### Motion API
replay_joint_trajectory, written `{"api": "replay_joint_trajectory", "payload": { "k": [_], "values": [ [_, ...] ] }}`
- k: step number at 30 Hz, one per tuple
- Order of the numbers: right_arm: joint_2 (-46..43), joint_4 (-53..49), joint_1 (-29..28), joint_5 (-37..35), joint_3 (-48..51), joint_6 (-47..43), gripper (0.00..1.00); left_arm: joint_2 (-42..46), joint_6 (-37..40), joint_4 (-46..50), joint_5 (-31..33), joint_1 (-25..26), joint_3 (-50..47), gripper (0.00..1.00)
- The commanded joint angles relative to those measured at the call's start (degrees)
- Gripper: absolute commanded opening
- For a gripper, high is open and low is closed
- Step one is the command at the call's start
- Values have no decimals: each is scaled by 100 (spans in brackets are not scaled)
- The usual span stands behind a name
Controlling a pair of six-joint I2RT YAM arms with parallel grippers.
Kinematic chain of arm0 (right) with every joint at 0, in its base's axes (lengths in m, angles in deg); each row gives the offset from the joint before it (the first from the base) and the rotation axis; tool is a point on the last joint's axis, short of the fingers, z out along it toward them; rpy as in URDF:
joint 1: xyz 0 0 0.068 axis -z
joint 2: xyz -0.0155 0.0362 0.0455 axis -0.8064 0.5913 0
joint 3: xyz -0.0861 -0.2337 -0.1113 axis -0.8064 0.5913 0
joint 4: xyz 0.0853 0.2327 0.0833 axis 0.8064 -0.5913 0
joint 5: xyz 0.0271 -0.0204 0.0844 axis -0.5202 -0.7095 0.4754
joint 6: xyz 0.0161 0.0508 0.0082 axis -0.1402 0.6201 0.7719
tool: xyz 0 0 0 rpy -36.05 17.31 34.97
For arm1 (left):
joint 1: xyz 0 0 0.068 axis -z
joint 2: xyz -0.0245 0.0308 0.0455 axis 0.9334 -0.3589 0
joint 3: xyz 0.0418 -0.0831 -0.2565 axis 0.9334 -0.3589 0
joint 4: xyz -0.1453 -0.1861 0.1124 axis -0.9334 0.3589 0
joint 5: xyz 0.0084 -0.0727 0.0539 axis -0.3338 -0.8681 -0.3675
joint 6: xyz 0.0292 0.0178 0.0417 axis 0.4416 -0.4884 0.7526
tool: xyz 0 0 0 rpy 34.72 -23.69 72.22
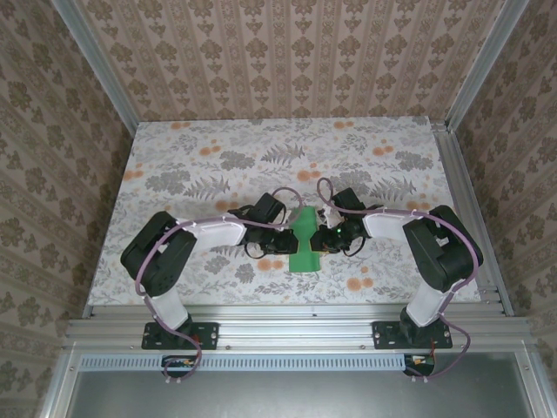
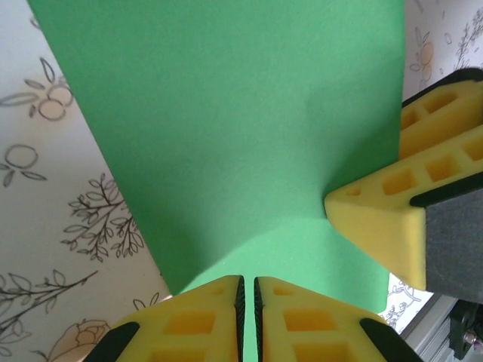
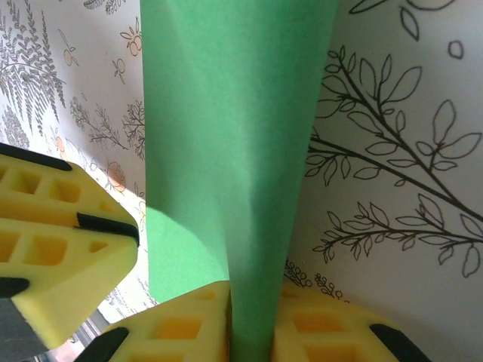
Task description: Fold a paper plane with a square sheet of paper (pick it up from the middle)
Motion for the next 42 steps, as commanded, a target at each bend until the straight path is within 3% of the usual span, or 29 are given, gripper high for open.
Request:
{"api": "replay_joint_trajectory", "payload": {
  "k": [1,23,35,39,42],
  "values": [
    [80,-66,14,66,31,-10,20,62,-94,21,68,75,-69,14],
    [-16,-89,6,7,18,47,22,-448,115,388,490,149,-126,14],
    [-669,-896,137,-462,-87,-222,44,-703,238,459,646,149,-163,14],
    [-1126,-1022,180,-562,44,-138,43,-748,239,425,623,157,-153,14],
    [-1469,-479,171,-172,373,363,35,-757,247,420,622,152,-161,14]
  ]
}}
